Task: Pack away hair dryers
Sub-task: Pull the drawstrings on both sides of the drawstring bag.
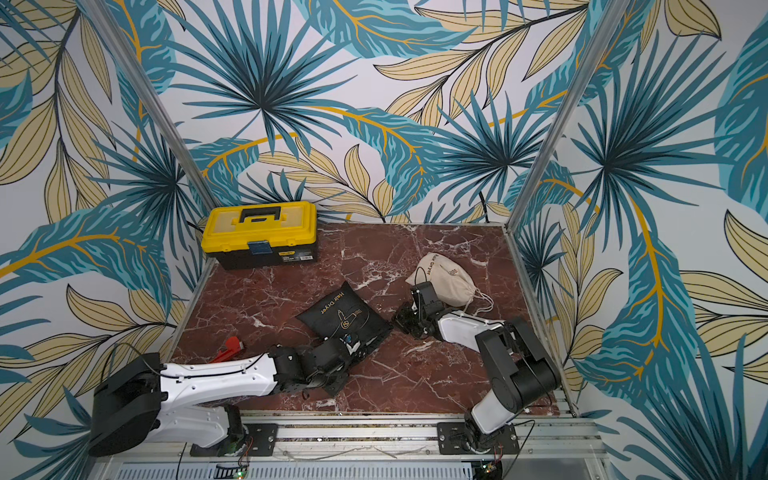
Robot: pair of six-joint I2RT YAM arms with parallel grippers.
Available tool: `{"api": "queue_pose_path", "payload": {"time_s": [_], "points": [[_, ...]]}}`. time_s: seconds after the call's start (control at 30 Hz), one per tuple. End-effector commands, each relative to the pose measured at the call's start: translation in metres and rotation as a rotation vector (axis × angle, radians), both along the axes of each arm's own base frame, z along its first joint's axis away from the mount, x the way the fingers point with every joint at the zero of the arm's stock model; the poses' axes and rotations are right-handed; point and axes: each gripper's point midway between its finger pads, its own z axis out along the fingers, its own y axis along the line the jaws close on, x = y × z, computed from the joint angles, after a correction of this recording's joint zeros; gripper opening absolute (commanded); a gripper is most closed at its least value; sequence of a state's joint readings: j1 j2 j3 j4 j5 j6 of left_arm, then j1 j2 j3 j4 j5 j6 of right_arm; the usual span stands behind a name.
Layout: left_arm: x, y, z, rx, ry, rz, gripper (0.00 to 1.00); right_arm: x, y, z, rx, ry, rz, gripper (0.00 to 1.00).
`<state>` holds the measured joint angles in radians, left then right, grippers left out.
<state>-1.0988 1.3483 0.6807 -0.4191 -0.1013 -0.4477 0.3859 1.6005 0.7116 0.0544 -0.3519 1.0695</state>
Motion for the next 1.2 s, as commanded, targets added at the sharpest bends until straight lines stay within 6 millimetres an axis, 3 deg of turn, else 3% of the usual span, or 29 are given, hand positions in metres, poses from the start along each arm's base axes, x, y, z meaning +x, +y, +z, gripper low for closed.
{"api": "queue_pose_path", "payload": {"time_s": [0.0,0.27,0.43,0.6,0.9,1.17], "points": [[0.01,-0.012,0.022,-0.053,-0.054,0.001,0.19,-0.004,-0.003,-0.001,0.003,0.004,-0.007,0.0],[0.01,-0.003,0.029,-0.047,-0.076,0.007,0.0,0.0,-0.007,0.007,0.001,-0.011,-0.007,0.0],[0.008,0.007,0.039,-0.062,-0.091,0.025,0.0,0.001,-0.013,0.009,-0.01,-0.013,-0.011,0.0],[0.002,0.03,0.056,-0.06,-0.104,0.062,0.0,0.006,-0.032,0.018,-0.048,-0.029,-0.032,0.0],[0.01,0.083,0.121,-0.194,-0.303,0.219,0.0,0.028,-0.086,0.065,-0.101,-0.091,-0.113,0.0],[0.019,0.148,0.178,-0.241,-0.449,0.4,0.0,0.052,-0.122,0.134,-0.099,-0.22,-0.181,0.0]]}}
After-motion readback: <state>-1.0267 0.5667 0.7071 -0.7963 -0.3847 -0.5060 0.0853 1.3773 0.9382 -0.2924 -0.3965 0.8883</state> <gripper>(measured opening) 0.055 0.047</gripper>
